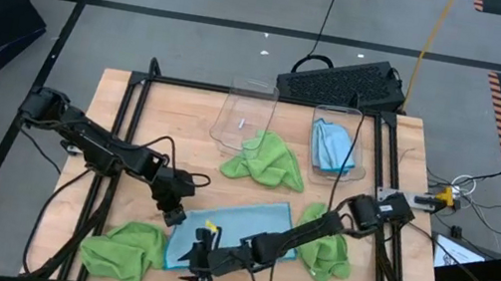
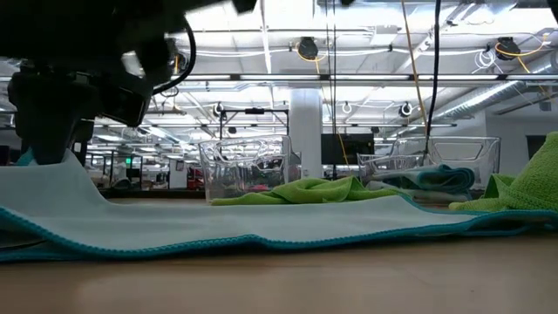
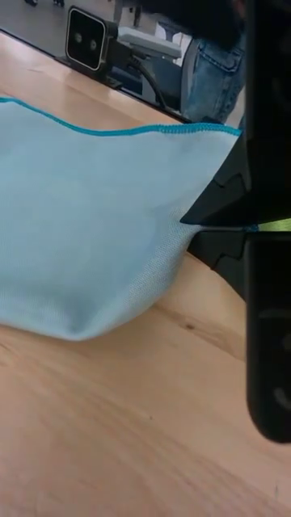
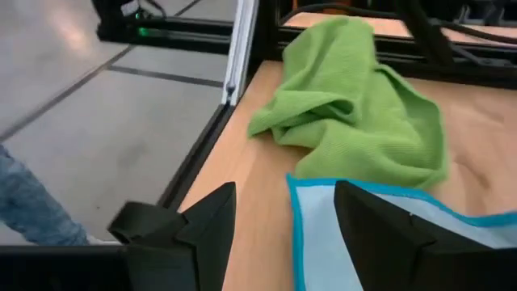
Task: Fold microfiber towels
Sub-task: Fold the blue microfiber towel
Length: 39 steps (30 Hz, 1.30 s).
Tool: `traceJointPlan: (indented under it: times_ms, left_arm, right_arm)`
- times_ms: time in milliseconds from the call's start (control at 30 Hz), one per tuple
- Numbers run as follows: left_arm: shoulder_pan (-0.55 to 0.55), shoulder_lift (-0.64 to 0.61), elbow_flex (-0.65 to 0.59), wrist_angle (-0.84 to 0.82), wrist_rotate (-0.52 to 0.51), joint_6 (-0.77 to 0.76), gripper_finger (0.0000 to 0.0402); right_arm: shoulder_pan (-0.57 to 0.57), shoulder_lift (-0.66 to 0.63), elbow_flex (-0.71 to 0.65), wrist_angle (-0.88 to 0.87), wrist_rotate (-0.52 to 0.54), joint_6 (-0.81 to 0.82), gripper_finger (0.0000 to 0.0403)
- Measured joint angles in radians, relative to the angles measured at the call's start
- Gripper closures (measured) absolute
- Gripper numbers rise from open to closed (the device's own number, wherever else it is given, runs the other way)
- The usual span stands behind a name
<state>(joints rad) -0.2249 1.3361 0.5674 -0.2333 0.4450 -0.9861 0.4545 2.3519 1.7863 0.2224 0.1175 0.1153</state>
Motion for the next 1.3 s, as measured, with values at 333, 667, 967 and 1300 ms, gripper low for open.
traceJointPlan:
  times_ms: [333, 667, 967, 1300]
  left_arm:
    - [0.000, 0.000, 0.000, 0.000, -0.002, -0.033, 0.0400]
    - [0.000, 0.000, 0.000, 0.000, -0.028, -0.040, 0.0400]
    - [0.001, 0.000, 0.000, 0.000, -0.028, -0.048, 0.0400]
    - [0.001, 0.000, 0.001, 0.002, -0.040, -0.067, 0.0399]
  right_arm:
    - [-0.010, 0.086, 0.000, 0.088, -0.018, -0.065, 0.0164]
    - [-0.027, 0.085, 0.000, 0.126, -0.014, -0.259, 0.0126]
    - [-0.043, 0.101, 0.000, 0.141, -0.015, -0.294, 0.0155]
    - [-0.031, 0.185, 0.060, 0.157, -0.029, -0.284, 0.0161]
